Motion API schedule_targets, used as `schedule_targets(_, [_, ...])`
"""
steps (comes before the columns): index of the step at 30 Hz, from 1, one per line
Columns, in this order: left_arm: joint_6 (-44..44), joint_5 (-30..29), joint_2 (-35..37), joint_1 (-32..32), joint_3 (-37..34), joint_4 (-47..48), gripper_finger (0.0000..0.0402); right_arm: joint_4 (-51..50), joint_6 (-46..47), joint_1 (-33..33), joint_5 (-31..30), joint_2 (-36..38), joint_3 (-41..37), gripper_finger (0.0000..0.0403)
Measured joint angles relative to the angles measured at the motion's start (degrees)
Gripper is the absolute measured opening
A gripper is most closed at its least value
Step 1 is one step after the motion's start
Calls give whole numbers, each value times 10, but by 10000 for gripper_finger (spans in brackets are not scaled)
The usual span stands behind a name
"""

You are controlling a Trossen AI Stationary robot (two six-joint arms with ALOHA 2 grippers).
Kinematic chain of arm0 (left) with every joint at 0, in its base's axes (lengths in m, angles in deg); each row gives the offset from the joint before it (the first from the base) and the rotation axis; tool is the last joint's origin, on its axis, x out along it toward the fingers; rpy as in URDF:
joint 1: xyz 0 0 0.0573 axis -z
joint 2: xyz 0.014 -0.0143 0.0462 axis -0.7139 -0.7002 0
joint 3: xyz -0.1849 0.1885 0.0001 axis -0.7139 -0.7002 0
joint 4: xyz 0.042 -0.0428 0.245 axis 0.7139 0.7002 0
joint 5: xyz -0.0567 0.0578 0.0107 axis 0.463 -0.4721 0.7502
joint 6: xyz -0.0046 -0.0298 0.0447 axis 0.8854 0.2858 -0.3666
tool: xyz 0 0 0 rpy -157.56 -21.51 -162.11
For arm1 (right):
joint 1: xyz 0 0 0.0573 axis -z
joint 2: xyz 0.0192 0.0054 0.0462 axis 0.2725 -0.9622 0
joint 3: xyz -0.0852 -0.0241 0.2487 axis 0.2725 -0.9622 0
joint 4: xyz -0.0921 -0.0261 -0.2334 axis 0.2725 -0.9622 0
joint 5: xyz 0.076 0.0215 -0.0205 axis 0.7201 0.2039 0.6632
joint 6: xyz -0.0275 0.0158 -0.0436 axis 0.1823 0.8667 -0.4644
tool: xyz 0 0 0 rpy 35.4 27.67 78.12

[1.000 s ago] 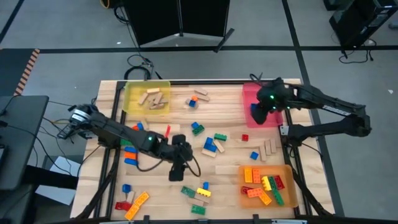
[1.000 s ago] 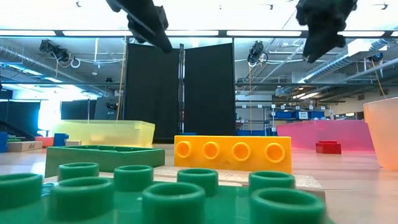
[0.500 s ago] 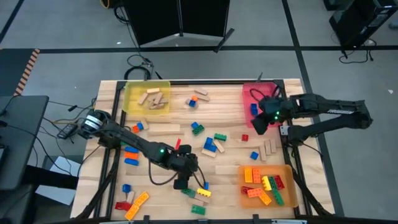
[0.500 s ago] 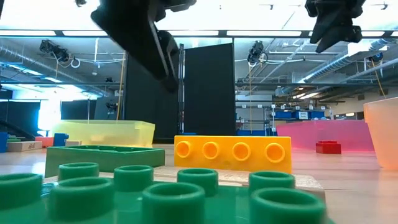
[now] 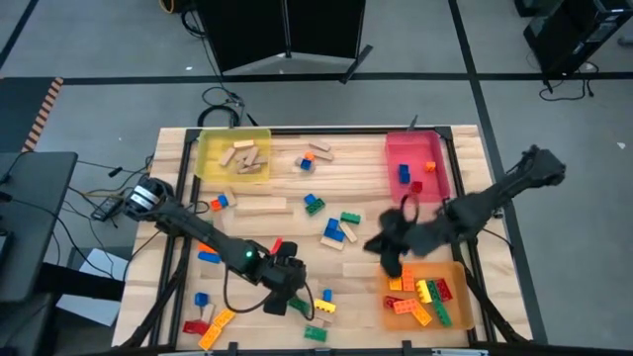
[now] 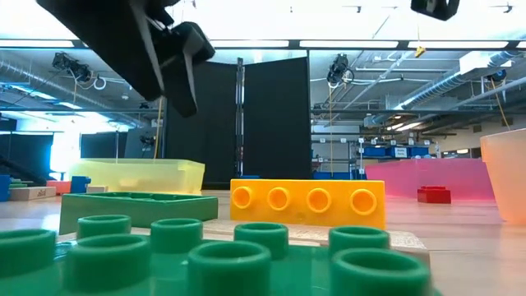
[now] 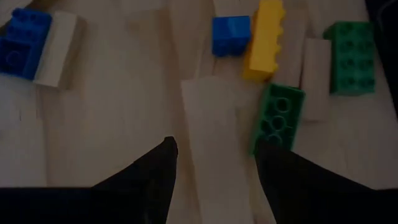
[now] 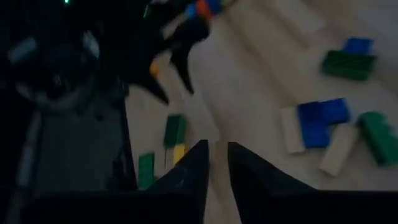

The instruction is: Sort blocks by size

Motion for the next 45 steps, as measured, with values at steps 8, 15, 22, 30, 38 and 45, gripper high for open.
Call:
schedule_targets(8, [38, -50, 0, 29, 0, -2, 223, 0, -141, -58, -4, -183, 100, 16])
schedule_targets(15, [73, -51, 0, 38, 0, -2, 223, 19, -173, -48, 16, -289, 147, 45])
schedule_targets(22, [87, -51, 0, 42, 0, -1, 223, 76, -222, -31, 75, -365, 186, 149])
schedule_targets(30, [90, -51, 0, 42, 0, -4, 223, 136, -306, -15, 131, -431, 207, 249])
schedule_targets(38, [96, -49, 0, 42, 0, -6, 223, 147, -305, 0, 172, -478, 208, 273])
schedule_targets(45, [109, -49, 0, 42, 0, -5, 223, 149, -304, 0, 184, -504, 209, 252])
